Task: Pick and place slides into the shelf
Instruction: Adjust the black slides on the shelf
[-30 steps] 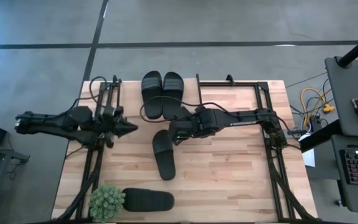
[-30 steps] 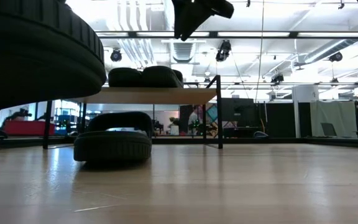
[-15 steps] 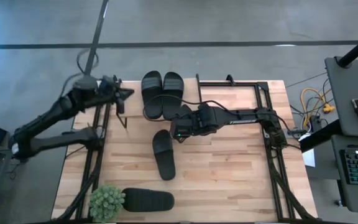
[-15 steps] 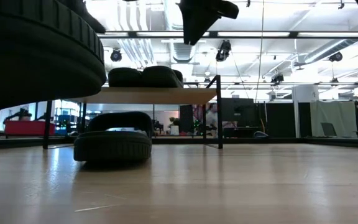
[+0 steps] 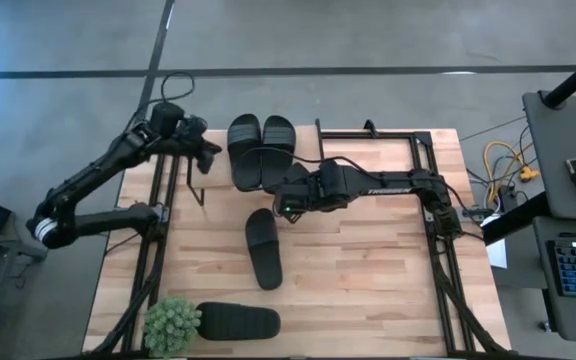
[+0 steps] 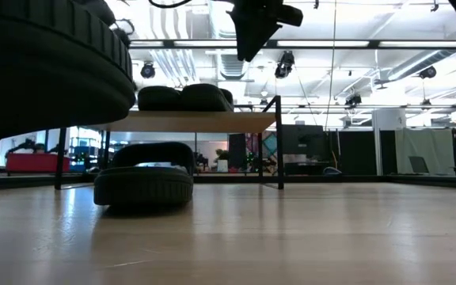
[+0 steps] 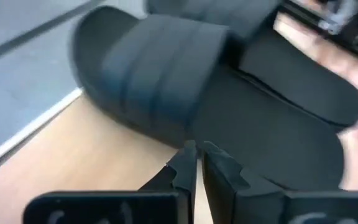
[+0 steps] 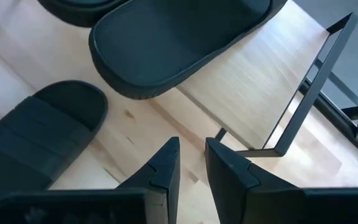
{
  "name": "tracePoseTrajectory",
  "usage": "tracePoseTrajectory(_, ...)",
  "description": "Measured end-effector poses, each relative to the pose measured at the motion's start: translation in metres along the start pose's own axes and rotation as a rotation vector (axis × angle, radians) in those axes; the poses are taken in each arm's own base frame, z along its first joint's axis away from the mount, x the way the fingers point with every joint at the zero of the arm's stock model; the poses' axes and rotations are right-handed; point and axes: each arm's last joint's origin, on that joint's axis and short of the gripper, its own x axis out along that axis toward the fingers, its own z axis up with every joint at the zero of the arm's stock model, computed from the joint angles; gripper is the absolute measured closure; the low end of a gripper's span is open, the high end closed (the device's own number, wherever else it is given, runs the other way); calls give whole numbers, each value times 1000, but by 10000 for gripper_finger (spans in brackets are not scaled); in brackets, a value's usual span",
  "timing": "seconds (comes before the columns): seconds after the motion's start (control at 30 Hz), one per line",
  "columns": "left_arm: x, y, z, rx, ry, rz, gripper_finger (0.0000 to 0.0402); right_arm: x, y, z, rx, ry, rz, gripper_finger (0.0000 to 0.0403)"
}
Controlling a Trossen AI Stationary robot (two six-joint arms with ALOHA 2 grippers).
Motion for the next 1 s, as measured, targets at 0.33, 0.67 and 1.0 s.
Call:
tracePoseTrajectory(0.33,24,11,6,-3,41,64,392,1,-3,1,-1,-12,-28,335)
tracePoseTrajectory(0.67,40,16,10,16,33,63,392,3,-6,4,-2,-25,-55,335)
tracePoseTrajectory(1.0,5,4,7,24,-26,87,392,11,-14,9,-12,56,-1,339)
